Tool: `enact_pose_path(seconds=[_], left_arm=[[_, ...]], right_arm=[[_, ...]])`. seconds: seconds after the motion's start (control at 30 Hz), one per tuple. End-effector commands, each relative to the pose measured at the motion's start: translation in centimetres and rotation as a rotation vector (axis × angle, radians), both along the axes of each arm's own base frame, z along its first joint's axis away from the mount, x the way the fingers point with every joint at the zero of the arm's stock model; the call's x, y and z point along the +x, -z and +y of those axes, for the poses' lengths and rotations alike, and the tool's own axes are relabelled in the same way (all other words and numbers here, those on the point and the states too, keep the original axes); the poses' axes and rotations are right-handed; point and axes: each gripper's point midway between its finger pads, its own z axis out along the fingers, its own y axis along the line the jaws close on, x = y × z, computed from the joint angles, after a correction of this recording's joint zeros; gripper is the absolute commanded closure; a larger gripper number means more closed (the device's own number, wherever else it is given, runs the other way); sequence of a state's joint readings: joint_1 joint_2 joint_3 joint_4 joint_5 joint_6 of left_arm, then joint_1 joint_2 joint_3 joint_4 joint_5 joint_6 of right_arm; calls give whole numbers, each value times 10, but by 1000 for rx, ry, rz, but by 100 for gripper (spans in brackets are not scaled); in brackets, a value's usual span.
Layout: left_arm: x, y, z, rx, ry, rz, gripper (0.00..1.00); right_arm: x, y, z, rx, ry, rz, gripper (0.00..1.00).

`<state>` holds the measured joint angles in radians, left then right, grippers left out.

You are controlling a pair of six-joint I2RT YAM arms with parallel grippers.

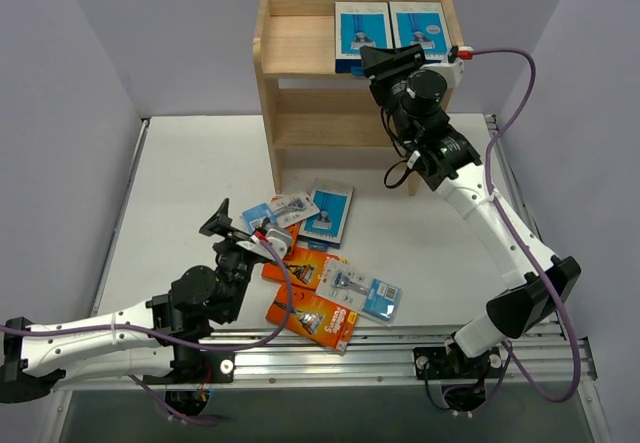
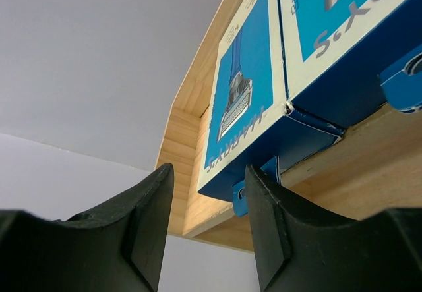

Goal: Place and organize the shaving razors onto the shelf

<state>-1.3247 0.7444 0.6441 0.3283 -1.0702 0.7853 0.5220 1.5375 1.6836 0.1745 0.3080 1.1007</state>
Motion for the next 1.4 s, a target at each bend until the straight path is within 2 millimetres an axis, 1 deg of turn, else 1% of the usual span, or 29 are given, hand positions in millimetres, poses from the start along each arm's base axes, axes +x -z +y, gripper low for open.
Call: enact_pose_path(seconds=[0.0, 0.23, 0.27, 0.33, 0.37, 0.43, 0.47, 0.5, 0.53, 0.57, 0.6, 0.63, 0.67, 0.7, 0.73, 0.8, 0.83, 0.9, 0.93, 0.97, 1.0, 1.03, 1.07, 1.1, 1.2, 1.23, 1.3, 1.33, 1.37], left_arm=[[-1, -27, 8, -111, -13, -11, 6], [-5, -62, 1, -208, 62, 35, 6], [-7, -91, 6, -279, 81, 30, 6], [-8, -105, -3, -310, 132, 72, 6], [-7, -137, 5, -377, 136, 53, 6], [-1, -153, -9, -379, 153, 67, 6], [7, -163, -5, -391, 128, 60, 6], [14, -184, -11, -438, 127, 56, 6], [19, -189, -20, -426, 161, 72, 6], [33, -195, -14, -440, 125, 71, 6], [50, -190, -31, -426, 118, 102, 6], [52, -210, -34, -488, 162, 106, 6], [61, -212, -39, -498, 166, 118, 7], [83, -203, -52, -506, 144, 153, 7], [85, -220, -51, -542, 159, 142, 7], [110, -212, -75, -559, 175, 188, 7], [110, -231, -75, -599, 198, 169, 7], [129, -226, -98, -628, 225, 206, 7], [128, -248, -96, -671, 243, 170, 7], [133, -251, -100, -684, 247, 167, 7], [149, -237, -115, -680, 241, 205, 7], [157, -239, -114, -690, 236, 202, 7], [155, -259, -110, -727, 254, 166, 8], [171, -242, -123, -714, 238, 202, 9], [194, -243, -118, -776, 212, 194, 17], [199, -242, -117, -794, 221, 199, 28], [217, -240, -108, -864, 212, 202, 35], [221, -241, -106, -887, 222, 206, 39], [230, -240, -98, -910, 210, 200, 50]], right_arm=[[-21, -39, -20, 44, 22, -88, 57], [-43, -40, -24, 27, -22, -103, 54], [-50, -37, -26, 20, -27, -100, 54], [-56, -30, -29, -8, -32, -96, 53], [-65, -25, -32, -21, -37, -95, 53], [-73, -21, -38, -59, -33, -105, 53], [-85, -27, -43, -70, -36, -128, 52], [-87, -18, -44, -93, -39, -119, 52], [-92, -16, -46, -113, -44, -123, 52], [-103, -19, -48, -143, -62, -147, 52], [-108, -15, -48, -164, -72, -146, 52], [-115, -4, -50, -198, -87, -144, 52], [-119, 5, -47, -221, -110, -137, 52], [-124, 18, -42, -251, -149, -121, 52], [-125, 42, -39, -284, -173, -81, 52], [-137, 58, -37, -348, -224, -79, 52], [-145, 77, -38, -377, -245, -56, 52], [-157, 92, -34, -426, -306, -74, 56], [-168, 105, -35, -436, -326, -77, 60], [-174, 110, -35, -448, -346, -87, 62], [-180, 116, -35, -464, -366, -100, 64], [-189, 123, -32, -474, -407, -110, 67], [-199, 135, -34, -481, -424, -111, 72], [-204, 147, -34, -494, -445, -93, 74], [-222, 182, -38, -517, -492, -42, 84], [-228, 185, -41, -514, -496, -50, 90], [-235, 208, -43, -522, -515, -12, 95], [-240, 209, -44, -511, -517, -23, 97], [-242, 212, -45, -507, -521, -19, 98]])
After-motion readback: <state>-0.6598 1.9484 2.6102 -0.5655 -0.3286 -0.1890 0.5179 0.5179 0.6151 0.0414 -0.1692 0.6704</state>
